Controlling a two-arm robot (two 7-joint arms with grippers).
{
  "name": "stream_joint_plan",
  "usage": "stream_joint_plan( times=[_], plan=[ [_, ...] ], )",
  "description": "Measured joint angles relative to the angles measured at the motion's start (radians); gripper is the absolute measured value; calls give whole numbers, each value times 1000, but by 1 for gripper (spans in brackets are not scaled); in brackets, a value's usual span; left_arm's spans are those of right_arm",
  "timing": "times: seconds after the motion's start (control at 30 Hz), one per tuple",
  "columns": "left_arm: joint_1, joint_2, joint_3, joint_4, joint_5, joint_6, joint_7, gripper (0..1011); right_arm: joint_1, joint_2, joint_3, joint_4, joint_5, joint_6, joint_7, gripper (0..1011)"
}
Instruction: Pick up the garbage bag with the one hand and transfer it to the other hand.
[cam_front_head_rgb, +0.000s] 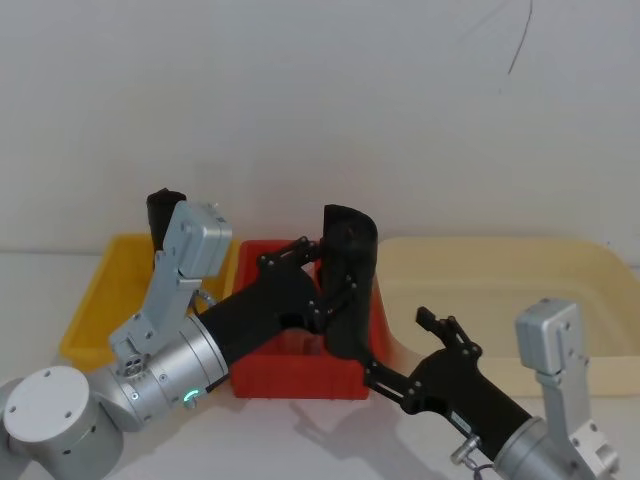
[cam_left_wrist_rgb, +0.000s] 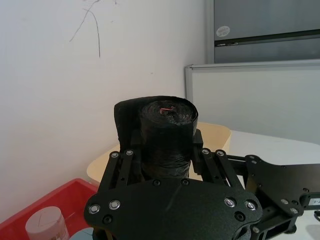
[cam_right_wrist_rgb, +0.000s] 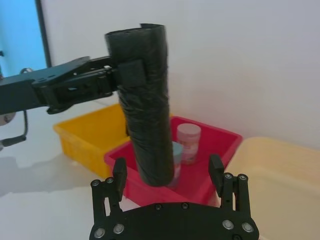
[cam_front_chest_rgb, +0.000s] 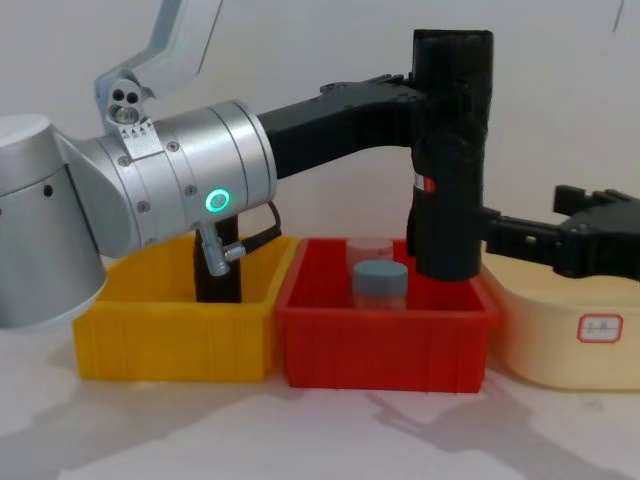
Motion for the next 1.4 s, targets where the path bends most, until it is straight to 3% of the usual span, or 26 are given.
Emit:
stream_joint_plan(
  times=[0.7,1.4],
  plan=[
    [0,0,0,0,0,0,0,524,102,-44,-67,105,-4,-28,62,1000],
    [0,0,0,0,0,0,0,524,117,-116,-112,173,-56,-66,40,1000]
  ],
)
